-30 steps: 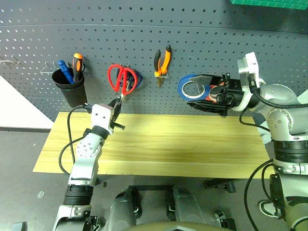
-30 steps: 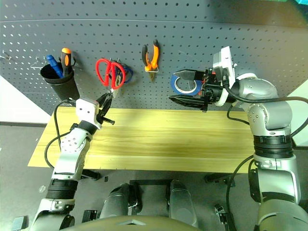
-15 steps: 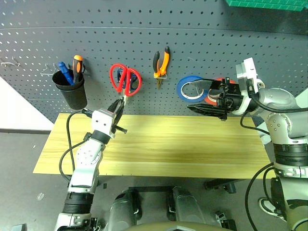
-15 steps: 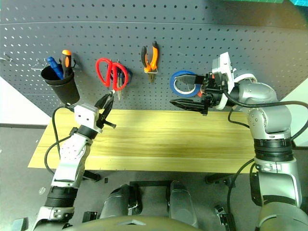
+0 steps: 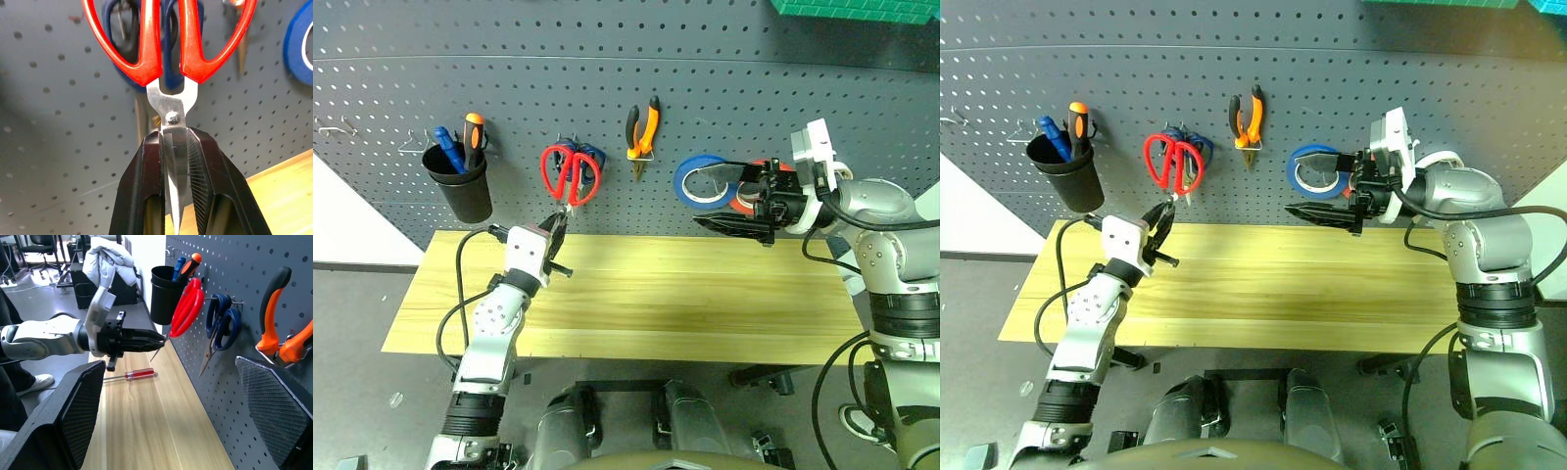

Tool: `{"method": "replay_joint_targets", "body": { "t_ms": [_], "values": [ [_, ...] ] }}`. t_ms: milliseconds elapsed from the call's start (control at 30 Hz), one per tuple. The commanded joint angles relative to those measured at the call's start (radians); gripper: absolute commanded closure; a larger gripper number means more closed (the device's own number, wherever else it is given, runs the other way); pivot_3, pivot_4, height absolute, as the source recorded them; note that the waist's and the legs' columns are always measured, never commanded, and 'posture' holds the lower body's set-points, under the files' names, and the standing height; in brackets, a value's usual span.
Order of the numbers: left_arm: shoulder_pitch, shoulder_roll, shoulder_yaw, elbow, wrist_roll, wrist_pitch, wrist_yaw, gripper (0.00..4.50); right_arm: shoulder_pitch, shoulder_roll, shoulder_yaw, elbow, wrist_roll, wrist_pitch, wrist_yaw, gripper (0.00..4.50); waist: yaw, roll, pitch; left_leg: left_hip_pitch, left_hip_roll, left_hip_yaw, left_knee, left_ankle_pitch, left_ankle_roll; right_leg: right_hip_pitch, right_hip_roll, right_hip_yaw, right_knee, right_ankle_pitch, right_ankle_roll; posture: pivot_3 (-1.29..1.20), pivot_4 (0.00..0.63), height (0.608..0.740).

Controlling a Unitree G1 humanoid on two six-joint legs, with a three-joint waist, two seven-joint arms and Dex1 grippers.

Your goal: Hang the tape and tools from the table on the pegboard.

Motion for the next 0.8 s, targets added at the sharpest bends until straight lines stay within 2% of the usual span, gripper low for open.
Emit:
{"method": "replay_joint_targets", "body": {
  "t_ms": [33, 200, 367, 533, 800],
  "values": [
    [-0.077, 0.012, 0.014, 0.035, 0.002, 0.010, 0.009, 4.15, -0.010, -0.001, -0.005, -0.036, 0.000, -0.024, -0.009, 0.00, 0.000, 0.000, 0.000, 0.000, 0.000, 0.000, 0.000, 0.000, 0.000, 0.000, 0.000, 0.000, 0.000, 0.000, 0.000, -0.17, 0.099, 0.730],
    [-0.166, 0.025, 0.023, 0.138, -0.002, 0.044, 0.010, 4.15, -0.010, 0.001, -0.002, -0.038, -0.004, -0.031, -0.018, 0.00, -0.002, 0.000, 0.000, 0.000, 0.000, 0.000, 0.000, 0.000, 0.000, 0.000, 0.000, 0.000, 0.000, 0.000, 0.000, -0.17, 0.098, 0.730],
    [-0.156, 0.025, 0.023, 0.111, -0.010, 0.085, 0.020, 2.50, -0.002, -0.002, -0.005, -0.050, -0.002, -0.031, -0.022, 0.00, -0.003, 0.000, 0.000, 0.000, 0.000, 0.000, 0.000, 0.003, -0.004, 0.000, 0.000, 0.000, 0.001, 0.000, 0.000, -0.17, 0.100, 0.730],
    [-0.026, 0.029, 0.035, -0.063, -0.073, 0.101, -0.018, 0.84, 0.014, -0.014, -0.008, -0.070, 0.011, -0.013, -0.015, 0.00, -0.004, 0.000, 0.000, 0.000, 0.000, 0.000, 0.000, 0.003, -0.004, 0.000, 0.000, 0.000, 0.001, 0.000, 0.000, -0.15, 0.109, 0.730],
    [0.194, 0.096, 0.097, -0.234, -0.082, 0.198, -0.024, 0.84, 0.024, -0.008, 0.035, -0.090, 0.026, 0.034, 0.007, 0.00, 0.001, 0.000, 0.000, 0.001, 0.001, 0.000, 0.000, 0.000, 0.000, 0.000, 0.000, 0.001, 0.001, 0.000, 0.000, -0.10, 0.122, 0.730]
  ]
}}
